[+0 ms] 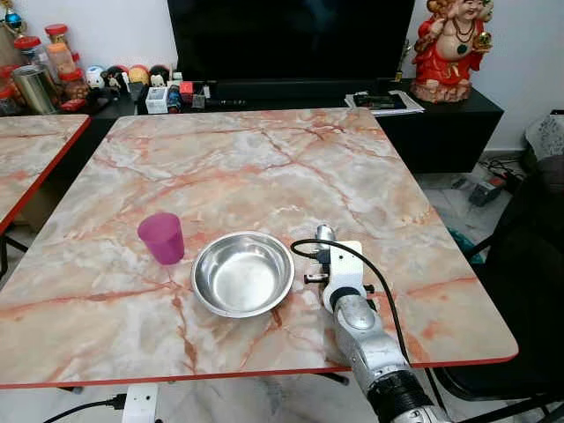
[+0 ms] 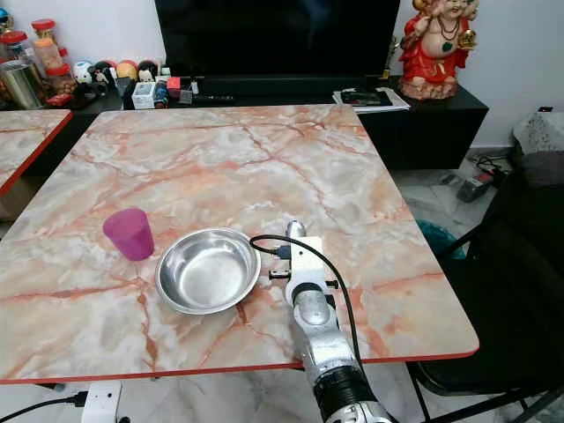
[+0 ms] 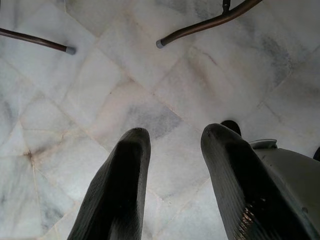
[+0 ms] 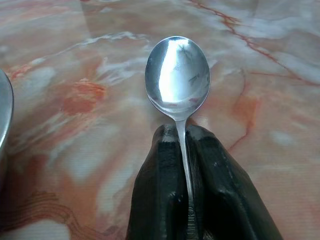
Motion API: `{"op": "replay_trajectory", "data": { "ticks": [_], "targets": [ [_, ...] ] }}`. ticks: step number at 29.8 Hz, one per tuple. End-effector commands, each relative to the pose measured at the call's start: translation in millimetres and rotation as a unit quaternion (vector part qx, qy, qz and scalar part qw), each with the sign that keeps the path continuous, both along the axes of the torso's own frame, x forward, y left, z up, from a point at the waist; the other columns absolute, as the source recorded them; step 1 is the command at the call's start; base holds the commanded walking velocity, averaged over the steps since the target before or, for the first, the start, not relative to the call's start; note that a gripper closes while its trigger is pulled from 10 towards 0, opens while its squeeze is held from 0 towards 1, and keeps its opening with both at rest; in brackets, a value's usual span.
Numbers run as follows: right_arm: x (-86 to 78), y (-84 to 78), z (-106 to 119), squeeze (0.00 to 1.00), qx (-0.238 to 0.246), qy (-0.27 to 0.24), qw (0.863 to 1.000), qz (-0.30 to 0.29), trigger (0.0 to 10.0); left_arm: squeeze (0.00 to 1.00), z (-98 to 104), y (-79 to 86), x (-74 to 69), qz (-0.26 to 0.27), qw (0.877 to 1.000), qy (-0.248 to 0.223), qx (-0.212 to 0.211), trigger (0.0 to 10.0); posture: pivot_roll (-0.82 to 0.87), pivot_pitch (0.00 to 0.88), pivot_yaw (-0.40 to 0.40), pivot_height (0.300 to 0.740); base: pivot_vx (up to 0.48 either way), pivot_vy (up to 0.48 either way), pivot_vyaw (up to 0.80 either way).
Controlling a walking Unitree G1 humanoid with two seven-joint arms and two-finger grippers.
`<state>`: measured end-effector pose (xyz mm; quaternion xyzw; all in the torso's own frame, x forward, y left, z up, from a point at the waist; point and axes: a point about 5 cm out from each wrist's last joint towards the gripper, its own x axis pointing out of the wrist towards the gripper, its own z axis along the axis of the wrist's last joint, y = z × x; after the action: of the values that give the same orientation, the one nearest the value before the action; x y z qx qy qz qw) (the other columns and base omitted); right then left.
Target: Setting the table
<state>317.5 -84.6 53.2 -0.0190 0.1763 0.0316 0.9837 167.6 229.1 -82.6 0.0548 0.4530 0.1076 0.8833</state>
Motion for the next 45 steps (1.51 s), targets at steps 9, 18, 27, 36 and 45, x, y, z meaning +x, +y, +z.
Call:
{"op": "replay_trajectory", "data": {
  "ticks": [9, 18, 27, 36, 45],
  "targets": [
    [1.6, -2.6, -3, 0.76, -0.011, 0.01, 1.0, -0.002, 10.0, 0.0, 2, -0.8, 5.1, 0.001, 1.0, -0.004, -0.005, 10.0, -0.01, 0.0, 0.009, 0.74, 0.0, 0.0, 0.0],
    [4.2, -2.9, -1, 0.73, -0.013, 0.007, 1.0, -0.002, 10.0, 0.0, 4, -2.2, 10.5, -0.003, 1.0, -0.008, -0.005, 10.0, -0.01, 0.0, 0.009, 0.74, 0.0, 0.0, 0.0],
    [11.5, -0.6, 20, 0.0, 0.008, -0.066, 0.998, -0.004, 10.0, 0.0, 5, -2.9, 13.5, -0.004, 1.0, -0.01, -0.004, 10.0, -0.02, 0.0, 0.007, 0.74, 0.0, 0.0, 0.0],
    [17.4, -3.0, 46, 0.0, 0.017, -0.153, 0.988, -0.015, 10.0, 0.0, 5, -6.8, 14.4, -0.001, 1.0, -0.012, -0.011, 10.0, -0.02, 0.0, 0.002, 0.74, 0.0, 0.0, 0.0],
    [21.6, -8.5, 76, 0.0, 0.015, -0.254, 0.967, -0.022, 10.0, 0.0, 7, -8.4, 18.8, 0.001, 1.0, -0.023, -0.015, 10.0, -0.02, 0.0, 0.002, 0.74, 0.0, 0.0, 0.0]
  ]
}}
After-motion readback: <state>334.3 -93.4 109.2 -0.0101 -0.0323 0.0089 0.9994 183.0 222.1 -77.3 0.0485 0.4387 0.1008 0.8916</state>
